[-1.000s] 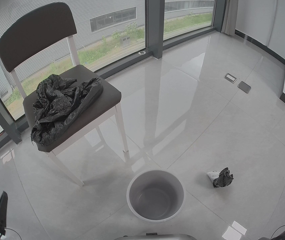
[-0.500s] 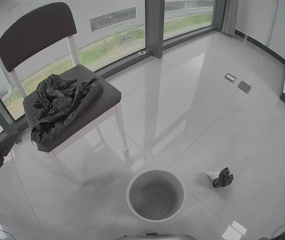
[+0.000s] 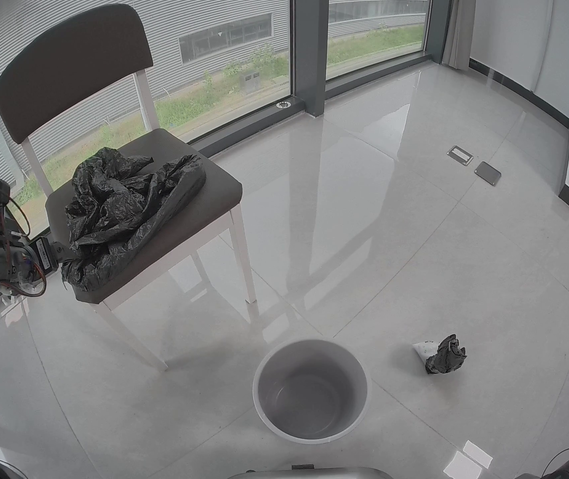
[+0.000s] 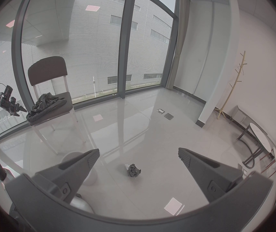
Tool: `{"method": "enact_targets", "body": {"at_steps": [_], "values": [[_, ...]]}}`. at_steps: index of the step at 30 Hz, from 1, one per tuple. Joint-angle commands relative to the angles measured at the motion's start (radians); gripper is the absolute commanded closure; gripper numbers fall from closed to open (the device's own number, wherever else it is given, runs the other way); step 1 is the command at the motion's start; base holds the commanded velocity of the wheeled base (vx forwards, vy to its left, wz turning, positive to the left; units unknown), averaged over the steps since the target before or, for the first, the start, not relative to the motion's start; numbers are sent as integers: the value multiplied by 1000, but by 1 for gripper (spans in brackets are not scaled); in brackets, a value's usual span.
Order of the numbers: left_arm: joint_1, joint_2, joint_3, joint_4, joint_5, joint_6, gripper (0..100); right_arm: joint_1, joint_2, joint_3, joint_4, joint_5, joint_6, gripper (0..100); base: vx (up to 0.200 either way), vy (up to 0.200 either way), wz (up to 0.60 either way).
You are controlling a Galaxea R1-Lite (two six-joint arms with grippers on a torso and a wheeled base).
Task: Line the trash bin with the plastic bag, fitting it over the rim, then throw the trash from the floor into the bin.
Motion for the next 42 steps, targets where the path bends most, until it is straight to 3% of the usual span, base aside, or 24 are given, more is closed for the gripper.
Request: {"method": "enact_targets", "body": {"at_steps": [1, 11, 27, 28, 42], "values": [[24, 101, -27, 4, -4, -10, 0, 0, 12, -1, -2, -1, -3, 0, 0, 0, 0], [9, 123, -49, -1, -55, -37, 0, -1, 3, 0, -2, -17, -3, 0, 0, 0, 0], [-31, 178, -70, -32, -50, -60, 0, -1, -51, 37, 1, -20, -10, 0, 0, 0, 0], [-31, 179, -70, -35, -50, -66, 100, -1, -51, 37, -1, -20, -10, 0, 0, 0, 0], [-50, 156, -59, -33, -43, -70, 100, -1, -65, 56, 36, -23, -13, 0, 0, 0, 0]]}}
